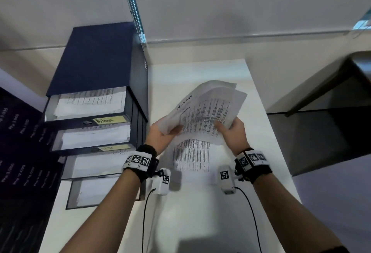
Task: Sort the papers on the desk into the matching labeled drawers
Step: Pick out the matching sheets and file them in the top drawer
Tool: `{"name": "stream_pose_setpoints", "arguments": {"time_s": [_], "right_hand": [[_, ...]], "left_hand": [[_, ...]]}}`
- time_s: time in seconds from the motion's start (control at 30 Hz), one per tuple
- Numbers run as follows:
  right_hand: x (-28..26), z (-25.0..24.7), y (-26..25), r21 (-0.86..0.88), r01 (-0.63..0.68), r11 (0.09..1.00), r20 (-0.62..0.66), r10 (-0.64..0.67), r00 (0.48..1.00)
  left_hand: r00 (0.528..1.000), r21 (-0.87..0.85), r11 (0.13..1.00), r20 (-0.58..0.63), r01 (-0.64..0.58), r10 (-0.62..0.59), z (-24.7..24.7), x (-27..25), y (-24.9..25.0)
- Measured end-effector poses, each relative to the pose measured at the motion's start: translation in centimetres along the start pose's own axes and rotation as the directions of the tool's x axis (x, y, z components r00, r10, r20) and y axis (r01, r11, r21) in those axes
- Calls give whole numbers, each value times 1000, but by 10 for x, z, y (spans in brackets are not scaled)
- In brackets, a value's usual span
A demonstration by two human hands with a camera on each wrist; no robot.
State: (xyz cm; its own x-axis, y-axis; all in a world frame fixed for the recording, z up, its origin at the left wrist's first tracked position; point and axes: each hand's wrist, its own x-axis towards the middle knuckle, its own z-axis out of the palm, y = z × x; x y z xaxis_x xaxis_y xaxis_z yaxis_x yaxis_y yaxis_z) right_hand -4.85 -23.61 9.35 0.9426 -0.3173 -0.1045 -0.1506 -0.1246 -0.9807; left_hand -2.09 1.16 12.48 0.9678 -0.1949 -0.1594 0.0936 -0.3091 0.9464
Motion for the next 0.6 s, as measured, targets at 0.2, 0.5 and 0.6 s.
{"name": "stream_pose_setpoints", "arguments": {"time_s": [0.2, 0.5, 0.6], "right_hand": [[-21, 7, -5, -187, -44, 981, 5, 45, 999], [-50, 40, -95, -121, 208, 971, 175, -186, 967], [-67, 70, -125, -118, 365, 924, 330, -310, 892]], "left_hand": [[987, 91, 995, -152, -35, 49, -16, -12, 5], [939, -154, 983, -343, -96, 38, -84, -51, 41], [910, -162, 980, -412, -113, 37, -129, -61, 54]]}}
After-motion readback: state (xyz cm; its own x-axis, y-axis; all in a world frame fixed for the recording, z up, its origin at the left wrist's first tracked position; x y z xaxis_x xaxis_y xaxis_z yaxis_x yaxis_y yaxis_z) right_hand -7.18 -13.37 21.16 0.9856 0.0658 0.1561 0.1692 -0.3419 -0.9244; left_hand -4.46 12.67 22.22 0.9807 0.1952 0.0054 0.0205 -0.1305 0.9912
